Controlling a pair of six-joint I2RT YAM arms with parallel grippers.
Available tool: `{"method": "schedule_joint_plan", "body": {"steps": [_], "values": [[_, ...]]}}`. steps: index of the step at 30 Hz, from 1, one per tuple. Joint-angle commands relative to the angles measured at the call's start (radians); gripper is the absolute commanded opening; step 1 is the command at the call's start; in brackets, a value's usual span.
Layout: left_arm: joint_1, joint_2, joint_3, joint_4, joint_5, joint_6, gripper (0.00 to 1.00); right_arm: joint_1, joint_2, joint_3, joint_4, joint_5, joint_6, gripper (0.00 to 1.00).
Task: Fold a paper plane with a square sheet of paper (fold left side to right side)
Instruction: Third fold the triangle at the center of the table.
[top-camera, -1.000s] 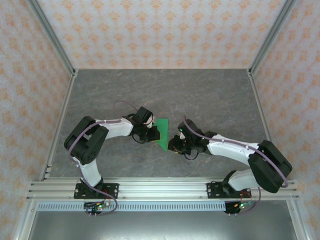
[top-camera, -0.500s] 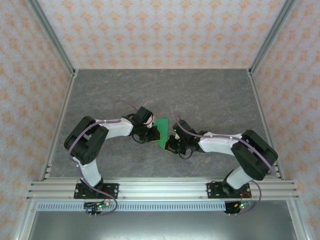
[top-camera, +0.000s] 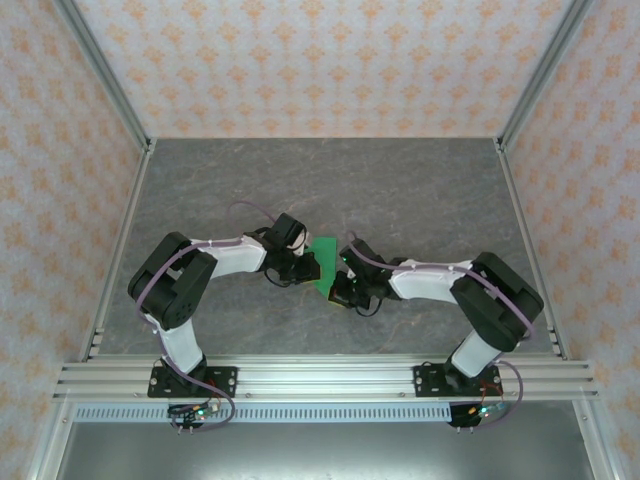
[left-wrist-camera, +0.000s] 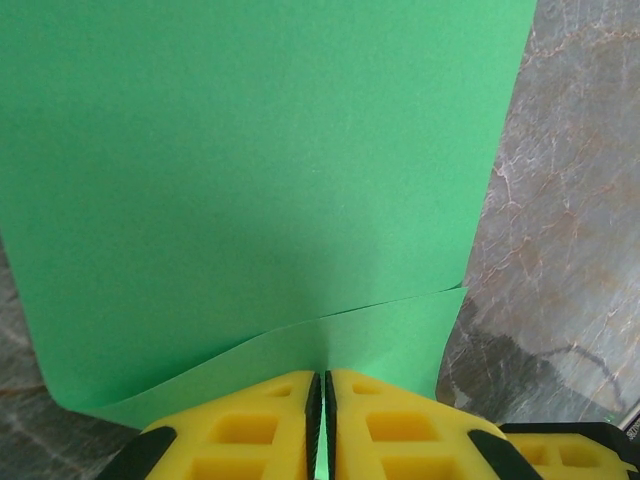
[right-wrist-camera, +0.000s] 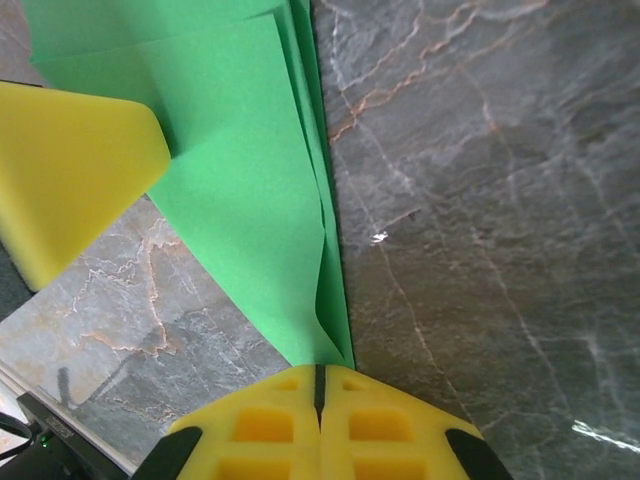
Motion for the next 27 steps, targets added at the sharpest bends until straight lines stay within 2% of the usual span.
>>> {"method": "schedule_joint_plan", "body": {"steps": [1,7,27], "values": [[-0.002,-0.047,0.015,-0.069,-0.045,0.011,0.15,0.006,0.037,0.018,-0.134,0.060,-0.033,0.05],[-0.001,-0.125,0.032,-0.112,-0.068,0.025,0.20,0.007,0.049,0.014,-0.156,0.069,-0.043,0.04],[-0.009,-0.278,-0.150,-0.030,-0.023,-0.033,0.19,0.007,0.062,0.028,-0.179,0.077,-0.051,0.03]]}}
